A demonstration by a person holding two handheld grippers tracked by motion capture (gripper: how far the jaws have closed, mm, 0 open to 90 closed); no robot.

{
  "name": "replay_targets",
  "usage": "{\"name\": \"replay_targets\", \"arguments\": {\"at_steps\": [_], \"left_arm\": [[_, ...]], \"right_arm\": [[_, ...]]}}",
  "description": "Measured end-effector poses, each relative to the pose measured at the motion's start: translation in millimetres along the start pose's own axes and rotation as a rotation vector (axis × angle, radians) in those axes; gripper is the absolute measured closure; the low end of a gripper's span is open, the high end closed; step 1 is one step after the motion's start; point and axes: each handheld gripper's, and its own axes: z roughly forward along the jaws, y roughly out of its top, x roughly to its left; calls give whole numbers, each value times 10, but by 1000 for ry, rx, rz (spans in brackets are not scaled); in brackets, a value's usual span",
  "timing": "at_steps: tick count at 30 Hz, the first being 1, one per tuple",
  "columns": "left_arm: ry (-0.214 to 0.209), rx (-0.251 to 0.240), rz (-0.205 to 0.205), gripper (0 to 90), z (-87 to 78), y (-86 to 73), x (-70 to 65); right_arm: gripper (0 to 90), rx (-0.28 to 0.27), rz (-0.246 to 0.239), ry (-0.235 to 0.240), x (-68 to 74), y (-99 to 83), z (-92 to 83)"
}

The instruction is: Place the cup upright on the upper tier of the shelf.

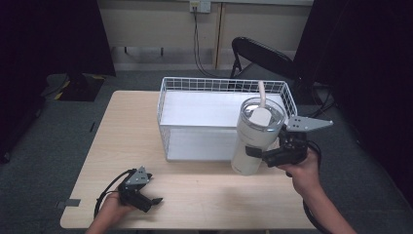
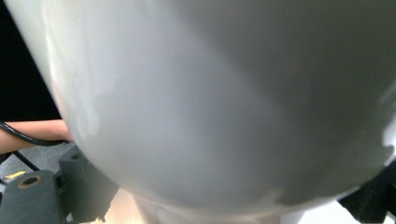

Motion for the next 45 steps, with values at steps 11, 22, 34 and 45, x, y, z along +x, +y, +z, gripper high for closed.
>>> {"name": "replay_targets", "arguments": {"at_steps": [11,22,34,45], "left_arm": [[0,0,0,26,0,0,0],[0,0,0,26,0,0,0],[1,-1,1,26,0,0,0],[1,-1,1,26,0,0,0]], "right_arm": [[99,-8,4,-18,-44,214,-36],[99,-16,-3,-23,-66,433,-27],[99,-23,2,-55,-154,622,34],[100,-28,4,-106,-305,738,63]]}}
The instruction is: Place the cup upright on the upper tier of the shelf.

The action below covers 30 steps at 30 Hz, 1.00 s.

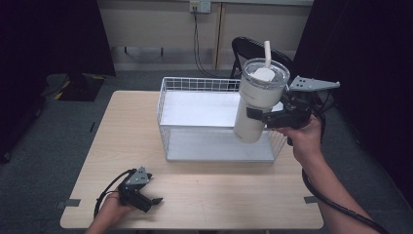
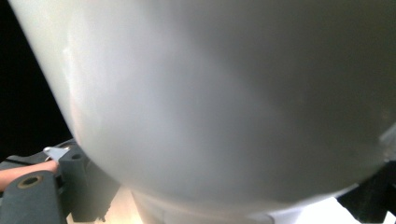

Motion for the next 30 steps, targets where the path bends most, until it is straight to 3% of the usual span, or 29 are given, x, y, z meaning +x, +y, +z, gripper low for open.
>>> {"name": "replay_targets", "arguments": {"at_steps": [23,30], "left_arm": [[0,0,0,25,0,0,0],[-1,1,0,26,-2,1,0]], "right_arm": [[99,7,12,-117,-232,181,207],[99,5,18,-133,-298,202,297]]}}
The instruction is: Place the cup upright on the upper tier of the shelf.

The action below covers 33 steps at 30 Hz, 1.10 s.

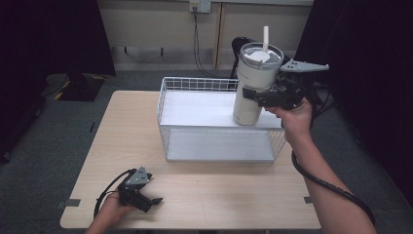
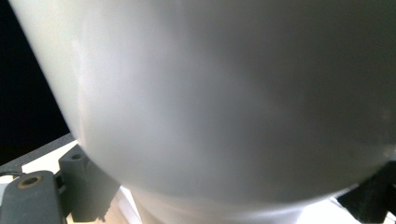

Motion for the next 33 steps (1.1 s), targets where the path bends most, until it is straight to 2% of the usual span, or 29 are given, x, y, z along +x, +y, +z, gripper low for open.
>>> {"name": "replay_targets", "arguments": {"at_steps": [16,24,33], "left_arm": [[0,0,0,26,0,0,0],[0,0,0,26,0,0,0],[0,0,1,26,0,0,1]], "right_arm": [[99,24,0,-42,-132,-8,256],[97,8,1,-43,-135,-33,271],[96,16,-29,-48,-97,-39,258]]}}
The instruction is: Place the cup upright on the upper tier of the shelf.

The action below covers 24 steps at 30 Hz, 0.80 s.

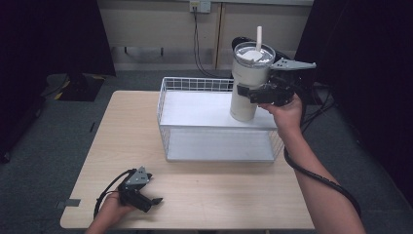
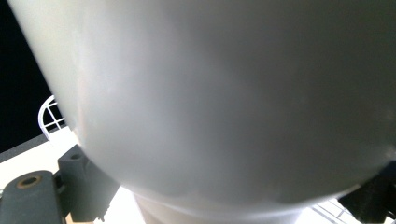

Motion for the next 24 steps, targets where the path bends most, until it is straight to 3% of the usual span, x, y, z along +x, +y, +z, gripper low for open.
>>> {"name": "replay_targets", "arguments": {"at_steps": [24], "left_arm": [[3,2,0,25,-4,-2,-1]], "right_arm": [[91,-33,-11,0,17,-69,-30]]}}
